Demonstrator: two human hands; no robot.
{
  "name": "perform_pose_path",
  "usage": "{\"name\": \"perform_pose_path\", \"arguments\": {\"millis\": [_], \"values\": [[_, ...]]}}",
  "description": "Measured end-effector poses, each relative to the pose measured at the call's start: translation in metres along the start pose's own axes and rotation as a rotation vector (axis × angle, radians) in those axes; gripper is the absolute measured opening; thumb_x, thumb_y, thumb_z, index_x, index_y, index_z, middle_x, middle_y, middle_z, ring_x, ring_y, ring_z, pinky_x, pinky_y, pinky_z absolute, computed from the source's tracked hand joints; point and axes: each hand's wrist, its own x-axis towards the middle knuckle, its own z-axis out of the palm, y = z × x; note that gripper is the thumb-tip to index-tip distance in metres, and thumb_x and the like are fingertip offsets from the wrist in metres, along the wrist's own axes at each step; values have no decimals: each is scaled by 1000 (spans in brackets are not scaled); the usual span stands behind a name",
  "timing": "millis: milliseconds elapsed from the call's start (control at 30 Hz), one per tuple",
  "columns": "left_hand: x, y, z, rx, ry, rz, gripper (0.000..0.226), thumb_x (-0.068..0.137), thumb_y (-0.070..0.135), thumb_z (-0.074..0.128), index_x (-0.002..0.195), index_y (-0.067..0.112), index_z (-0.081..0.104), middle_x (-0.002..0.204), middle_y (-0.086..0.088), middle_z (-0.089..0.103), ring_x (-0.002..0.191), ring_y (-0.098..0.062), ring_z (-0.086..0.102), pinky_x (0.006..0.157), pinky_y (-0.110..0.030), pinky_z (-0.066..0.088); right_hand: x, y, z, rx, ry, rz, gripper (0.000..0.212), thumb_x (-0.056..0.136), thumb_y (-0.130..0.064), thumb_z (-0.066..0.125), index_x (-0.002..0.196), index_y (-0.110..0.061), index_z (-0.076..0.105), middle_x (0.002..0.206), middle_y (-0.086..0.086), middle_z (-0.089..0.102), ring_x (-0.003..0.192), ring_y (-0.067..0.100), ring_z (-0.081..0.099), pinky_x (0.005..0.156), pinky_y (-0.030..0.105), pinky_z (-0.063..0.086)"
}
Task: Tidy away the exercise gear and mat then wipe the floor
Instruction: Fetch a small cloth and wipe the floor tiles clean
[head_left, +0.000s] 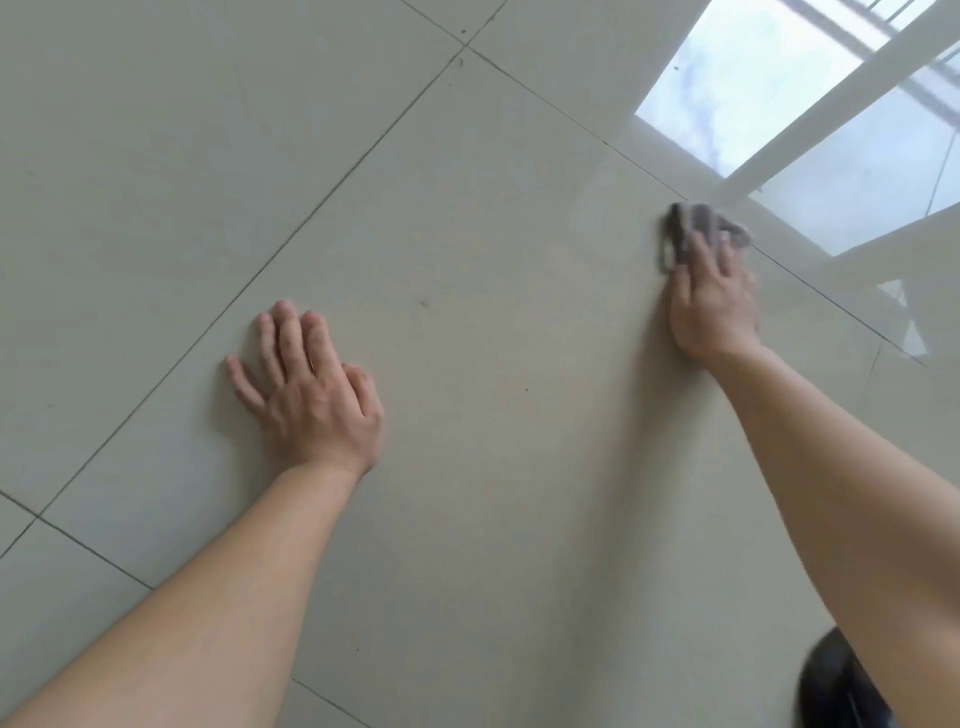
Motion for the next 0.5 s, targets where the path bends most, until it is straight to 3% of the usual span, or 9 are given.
{"name": "perform_pose_path", "arguments": {"millis": [67, 100, 200, 333, 433, 500], "values": [[0, -1, 0, 9, -2, 5, 59, 86, 25, 35, 140, 3, 45, 156, -17, 33, 146, -32, 24, 115, -59, 10, 11, -6, 4, 38, 9, 235, 57, 104, -35, 27, 159, -23, 18, 168, 9, 4, 154, 29, 0, 125, 42, 2], [1, -1, 0, 1, 4, 3, 58, 86, 25, 35, 139, 4, 46, 155, -16, 34, 146, -31, 24, 115, -58, 10, 13, -23, 10, 59, 21, 239, 56, 105, -35, 26, 159, -23, 18, 168, 10, 4, 154, 31, -1, 125, 41, 0], [4, -6, -2, -137, 38, -50, 56, 85, 24, 34, 136, 8, 51, 154, -13, 37, 144, -29, 29, 116, -52, 11, -1, -107, 35, 91, 47, -28, 53, 106, -33, 27, 158, -27, 22, 168, 3, 6, 154, 30, -2, 125, 40, -1], [1, -14, -6, -235, 225, -119, 49, 88, 15, 35, 130, -3, 53, 146, -25, 42, 129, -43, 43, 109, -47, 29, -54, -227, 69, 16, -121, -508, 56, 104, -26, 32, 158, -29, 19, 168, 1, 6, 154, 28, -3, 125, 40, -1], [-8, -18, -4, -145, 262, -176, 45, 89, 15, 38, 128, -2, 54, 144, -24, 45, 128, -44, 44, 108, -48, 29, -64, -247, 76, -49, -223, -813, 54, 104, -28, 30, 157, -32, 21, 168, -4, 9, 155, 24, 1, 124, 41, -1], [-11, -21, 0, -99, 222, -158, 44, 90, 19, 40, 126, 0, 55, 144, -23, 45, 130, -43, 42, 110, -49, 26, -35, -226, 67, -49, -232, -809, 52, 105, -32, 29, 156, -34, 23, 167, -6, 11, 155, 22, 4, 124, 45, -2]]}}
